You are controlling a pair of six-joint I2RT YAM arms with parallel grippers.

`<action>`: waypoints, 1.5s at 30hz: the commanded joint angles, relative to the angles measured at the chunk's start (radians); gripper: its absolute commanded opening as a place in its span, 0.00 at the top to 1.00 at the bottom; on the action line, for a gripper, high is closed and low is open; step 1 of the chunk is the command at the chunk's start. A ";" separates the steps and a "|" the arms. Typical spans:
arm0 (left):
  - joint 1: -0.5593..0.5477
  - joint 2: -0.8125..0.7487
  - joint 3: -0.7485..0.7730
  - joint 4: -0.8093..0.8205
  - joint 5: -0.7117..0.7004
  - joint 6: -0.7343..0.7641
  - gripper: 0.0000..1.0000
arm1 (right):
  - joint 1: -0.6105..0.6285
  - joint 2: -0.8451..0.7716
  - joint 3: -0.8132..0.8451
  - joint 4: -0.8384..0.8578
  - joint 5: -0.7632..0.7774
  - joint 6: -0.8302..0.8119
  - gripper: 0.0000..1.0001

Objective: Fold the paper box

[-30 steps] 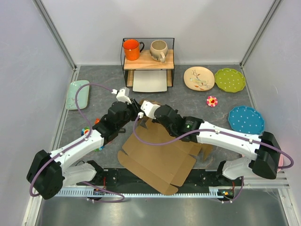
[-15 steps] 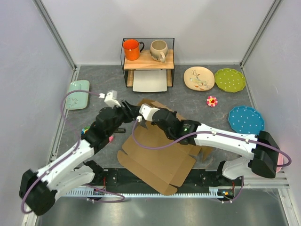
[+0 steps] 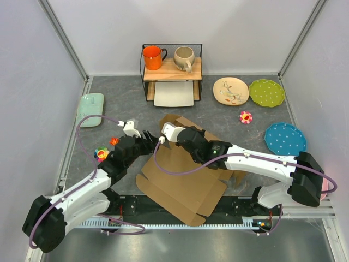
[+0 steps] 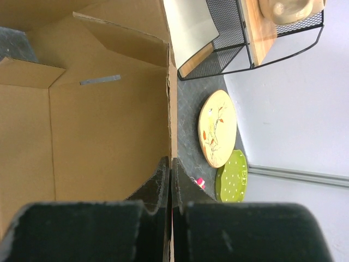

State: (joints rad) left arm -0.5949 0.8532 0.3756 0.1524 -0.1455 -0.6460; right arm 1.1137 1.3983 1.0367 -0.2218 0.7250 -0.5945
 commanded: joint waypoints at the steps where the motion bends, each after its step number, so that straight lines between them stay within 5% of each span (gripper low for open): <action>1: 0.001 0.023 -0.049 0.186 0.026 0.135 0.28 | 0.005 -0.015 -0.023 0.045 0.024 -0.010 1.00; 20: 0.007 0.444 0.120 0.414 0.006 0.342 0.31 | 0.006 -0.044 -0.032 0.064 0.002 -0.014 1.00; 23: 0.009 0.489 0.158 0.412 0.033 0.362 0.43 | 0.006 -0.048 -0.036 0.067 0.004 -0.016 1.00; 26: 0.009 0.471 0.172 0.404 0.047 0.371 0.79 | 0.006 -0.050 -0.041 0.067 0.008 -0.019 1.00; 29: 0.009 0.432 0.193 0.356 0.063 0.388 0.89 | 0.006 -0.050 -0.052 0.078 0.019 -0.028 1.00; 37: 0.009 0.368 0.272 0.138 0.102 0.349 0.91 | 0.009 -0.019 -0.047 0.091 0.053 -0.037 1.00; 45: 0.009 0.328 0.221 0.116 0.168 0.114 0.91 | 0.018 -0.012 -0.047 0.136 0.123 -0.071 1.00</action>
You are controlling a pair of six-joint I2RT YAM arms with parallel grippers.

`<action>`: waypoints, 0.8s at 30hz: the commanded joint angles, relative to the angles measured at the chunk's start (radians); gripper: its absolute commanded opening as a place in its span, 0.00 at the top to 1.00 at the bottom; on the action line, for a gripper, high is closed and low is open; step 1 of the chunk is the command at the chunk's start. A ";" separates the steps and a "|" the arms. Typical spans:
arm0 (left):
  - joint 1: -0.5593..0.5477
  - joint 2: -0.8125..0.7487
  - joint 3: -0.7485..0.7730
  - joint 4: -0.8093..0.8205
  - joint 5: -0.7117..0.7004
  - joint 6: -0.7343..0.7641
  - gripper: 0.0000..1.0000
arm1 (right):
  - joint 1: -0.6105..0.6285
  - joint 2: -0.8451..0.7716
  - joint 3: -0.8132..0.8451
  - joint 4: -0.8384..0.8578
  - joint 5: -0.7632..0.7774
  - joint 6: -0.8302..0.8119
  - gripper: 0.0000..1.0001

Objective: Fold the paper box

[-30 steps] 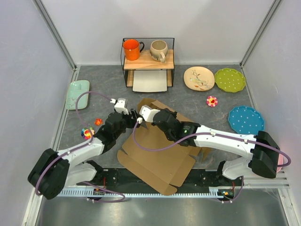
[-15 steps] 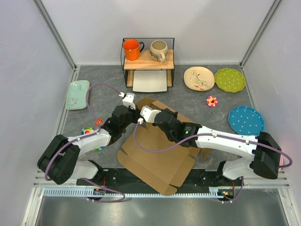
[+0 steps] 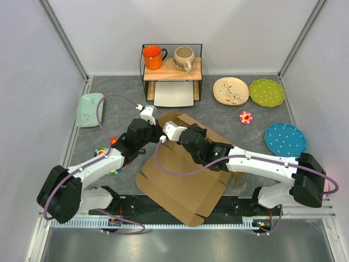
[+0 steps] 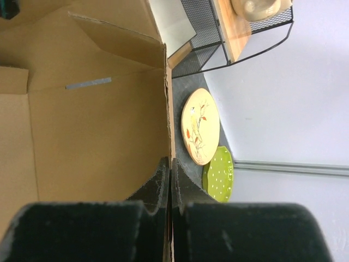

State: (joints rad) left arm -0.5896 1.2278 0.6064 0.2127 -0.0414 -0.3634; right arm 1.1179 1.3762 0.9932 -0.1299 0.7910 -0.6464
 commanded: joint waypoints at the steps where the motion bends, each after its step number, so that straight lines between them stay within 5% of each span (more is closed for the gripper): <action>1: 0.002 -0.051 -0.028 0.063 0.069 -0.214 0.91 | 0.019 0.011 -0.007 0.064 0.065 -0.025 1.00; 16: -0.019 -0.076 -0.286 0.445 0.074 -0.437 0.91 | 0.083 -0.046 -0.270 0.452 0.206 -0.214 1.00; 24: -0.022 -0.079 -0.292 0.496 0.127 -0.476 0.85 | 0.145 -0.106 -0.366 0.518 0.263 -0.237 1.00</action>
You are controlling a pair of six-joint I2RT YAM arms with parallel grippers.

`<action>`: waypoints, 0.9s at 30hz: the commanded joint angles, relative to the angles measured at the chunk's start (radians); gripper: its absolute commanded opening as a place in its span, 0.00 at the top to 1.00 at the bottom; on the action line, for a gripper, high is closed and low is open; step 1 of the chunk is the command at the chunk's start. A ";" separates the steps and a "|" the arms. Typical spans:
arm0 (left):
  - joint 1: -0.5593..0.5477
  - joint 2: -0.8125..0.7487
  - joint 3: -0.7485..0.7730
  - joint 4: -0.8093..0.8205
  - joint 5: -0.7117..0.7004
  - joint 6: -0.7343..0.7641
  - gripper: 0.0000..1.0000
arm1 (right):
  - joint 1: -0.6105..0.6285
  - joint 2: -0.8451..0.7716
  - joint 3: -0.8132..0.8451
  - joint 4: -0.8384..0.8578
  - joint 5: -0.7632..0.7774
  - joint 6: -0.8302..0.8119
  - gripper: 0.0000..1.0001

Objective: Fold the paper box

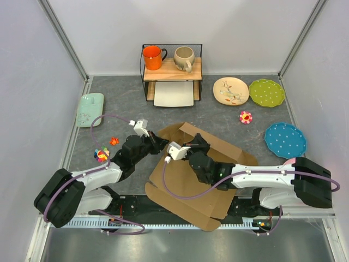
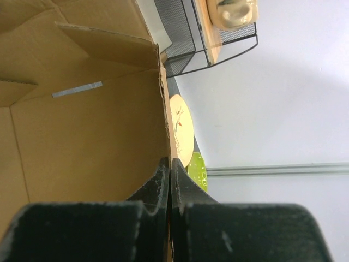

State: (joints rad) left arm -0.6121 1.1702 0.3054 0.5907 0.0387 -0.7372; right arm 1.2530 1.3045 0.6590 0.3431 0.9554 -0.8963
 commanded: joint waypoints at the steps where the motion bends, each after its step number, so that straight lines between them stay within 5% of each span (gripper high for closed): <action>1: 0.000 -0.023 0.014 0.116 0.061 -0.099 0.81 | 0.013 -0.039 -0.038 0.045 0.098 0.011 1.00; 13: 0.000 -0.115 0.055 -0.026 0.257 -0.004 0.59 | 0.019 -0.056 -0.081 0.004 0.109 0.022 1.00; 20: 0.005 -0.276 0.086 -0.236 0.277 0.100 0.54 | 0.022 -0.063 -0.084 0.011 0.111 0.016 1.00; 23: 0.011 -0.362 0.086 -0.349 0.221 0.134 0.53 | 0.028 -0.063 -0.084 0.017 0.112 0.010 1.00; 27: 0.032 -0.466 0.017 -0.399 -0.021 0.067 0.53 | 0.045 -0.071 -0.087 0.049 0.126 -0.019 1.00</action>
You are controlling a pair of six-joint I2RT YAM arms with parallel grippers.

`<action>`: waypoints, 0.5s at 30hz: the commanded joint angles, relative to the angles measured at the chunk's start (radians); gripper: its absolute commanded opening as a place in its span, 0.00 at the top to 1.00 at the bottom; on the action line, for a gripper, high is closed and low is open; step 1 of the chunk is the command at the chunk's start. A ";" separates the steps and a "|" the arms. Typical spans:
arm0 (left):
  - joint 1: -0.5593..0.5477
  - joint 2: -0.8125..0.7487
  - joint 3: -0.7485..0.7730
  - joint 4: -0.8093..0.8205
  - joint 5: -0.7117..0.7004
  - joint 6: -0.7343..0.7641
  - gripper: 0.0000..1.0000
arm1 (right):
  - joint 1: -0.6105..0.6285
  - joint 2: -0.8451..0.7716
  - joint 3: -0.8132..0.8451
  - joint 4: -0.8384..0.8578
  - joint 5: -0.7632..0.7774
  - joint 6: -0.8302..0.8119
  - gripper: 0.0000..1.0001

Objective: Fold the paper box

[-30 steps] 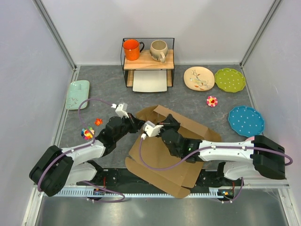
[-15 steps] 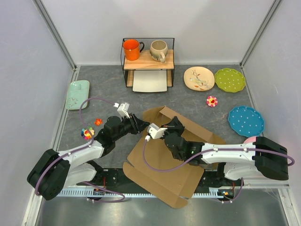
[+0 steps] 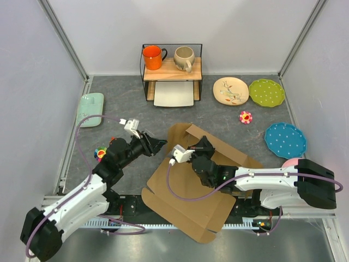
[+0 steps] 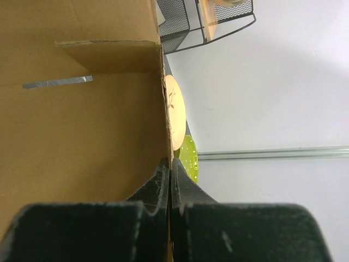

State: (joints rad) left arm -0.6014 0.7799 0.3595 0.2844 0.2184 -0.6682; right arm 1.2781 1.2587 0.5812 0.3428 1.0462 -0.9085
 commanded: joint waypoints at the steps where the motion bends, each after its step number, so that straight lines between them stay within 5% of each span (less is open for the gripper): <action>1: 0.035 -0.089 -0.051 -0.085 -0.223 -0.022 0.49 | 0.023 -0.028 -0.012 0.059 0.040 -0.027 1.00; 7: 0.103 0.086 -0.047 0.032 -0.295 -0.099 0.48 | 0.047 -0.039 -0.018 0.079 0.041 -0.052 1.00; 15: 0.107 0.521 0.087 0.367 -0.101 -0.059 0.50 | 0.078 -0.019 -0.018 0.111 0.052 -0.082 1.00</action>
State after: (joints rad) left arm -0.4957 1.1728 0.3309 0.4191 0.0093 -0.7292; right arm 1.3384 1.2423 0.5632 0.3920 1.0592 -0.9676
